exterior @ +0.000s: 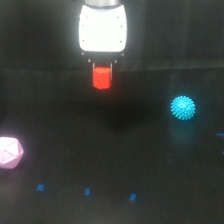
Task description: Pick up the red object from the table
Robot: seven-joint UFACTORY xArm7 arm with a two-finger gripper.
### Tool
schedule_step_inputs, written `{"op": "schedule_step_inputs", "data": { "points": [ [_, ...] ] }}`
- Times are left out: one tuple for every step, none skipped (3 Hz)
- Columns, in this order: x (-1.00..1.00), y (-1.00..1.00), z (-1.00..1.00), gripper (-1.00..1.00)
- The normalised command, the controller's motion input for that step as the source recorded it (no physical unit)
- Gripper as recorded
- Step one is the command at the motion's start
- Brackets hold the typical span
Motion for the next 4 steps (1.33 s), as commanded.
{"op": "schedule_step_inputs", "data": {
  "points": [
    [0.09,-0.35,-0.1,-1.0],
    [0.05,-0.34,-0.17,-1.0],
    [-0.16,0.05,0.16,-1.0],
    [-0.52,-0.13,0.01,-1.0]
  ]
}}
